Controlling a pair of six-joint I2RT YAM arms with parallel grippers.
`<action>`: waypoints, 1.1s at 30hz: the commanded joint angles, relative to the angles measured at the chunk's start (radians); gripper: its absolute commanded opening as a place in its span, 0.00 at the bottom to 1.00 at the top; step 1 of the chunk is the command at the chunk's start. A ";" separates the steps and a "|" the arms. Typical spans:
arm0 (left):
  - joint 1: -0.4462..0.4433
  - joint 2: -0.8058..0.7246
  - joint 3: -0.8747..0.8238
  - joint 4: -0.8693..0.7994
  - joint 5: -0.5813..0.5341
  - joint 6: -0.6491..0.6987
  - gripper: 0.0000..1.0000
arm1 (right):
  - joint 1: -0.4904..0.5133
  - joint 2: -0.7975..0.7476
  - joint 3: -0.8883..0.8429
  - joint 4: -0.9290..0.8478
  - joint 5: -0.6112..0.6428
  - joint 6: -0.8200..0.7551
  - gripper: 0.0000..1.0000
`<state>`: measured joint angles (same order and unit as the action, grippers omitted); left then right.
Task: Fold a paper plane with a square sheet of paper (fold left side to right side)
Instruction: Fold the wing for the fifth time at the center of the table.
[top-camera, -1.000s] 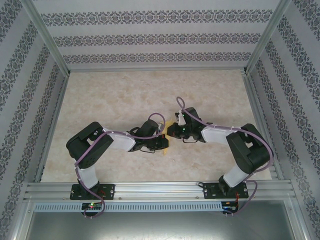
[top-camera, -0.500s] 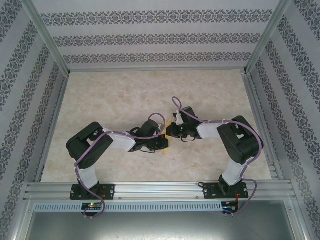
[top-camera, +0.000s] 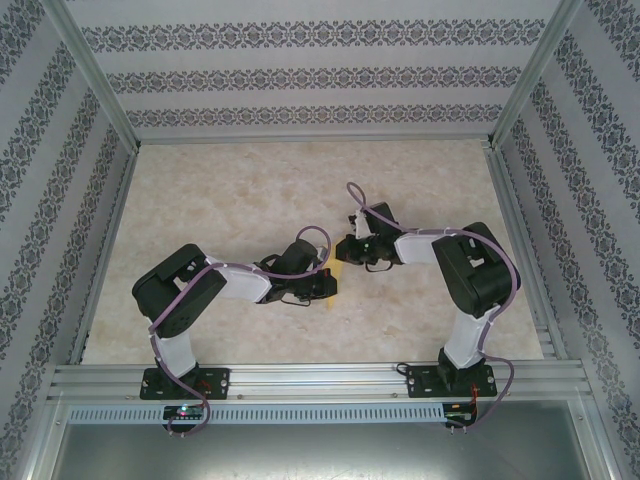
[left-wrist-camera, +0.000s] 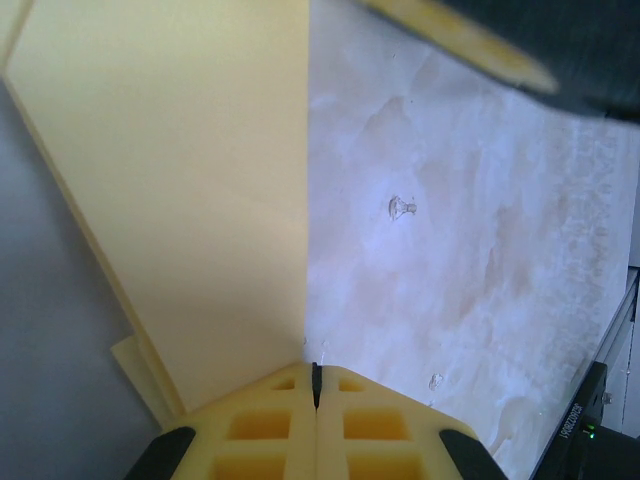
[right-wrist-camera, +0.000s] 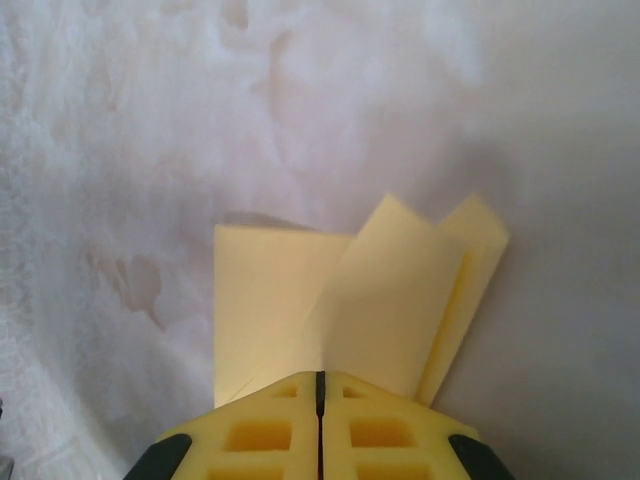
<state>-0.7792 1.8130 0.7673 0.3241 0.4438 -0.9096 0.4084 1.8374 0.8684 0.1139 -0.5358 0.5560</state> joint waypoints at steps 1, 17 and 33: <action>-0.019 0.014 -0.030 -0.143 -0.026 0.018 0.00 | -0.016 0.020 0.042 -0.011 0.039 -0.043 0.06; -0.020 -0.005 -0.036 -0.151 -0.033 0.018 0.00 | -0.051 0.095 0.169 -0.132 0.120 -0.120 0.06; -0.023 -0.014 -0.030 -0.158 -0.045 0.019 0.00 | -0.037 -0.120 0.048 -0.103 0.080 -0.065 0.07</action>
<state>-0.7845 1.7950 0.7650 0.2920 0.4320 -0.9092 0.3458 1.7599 0.9833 -0.0200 -0.4351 0.4629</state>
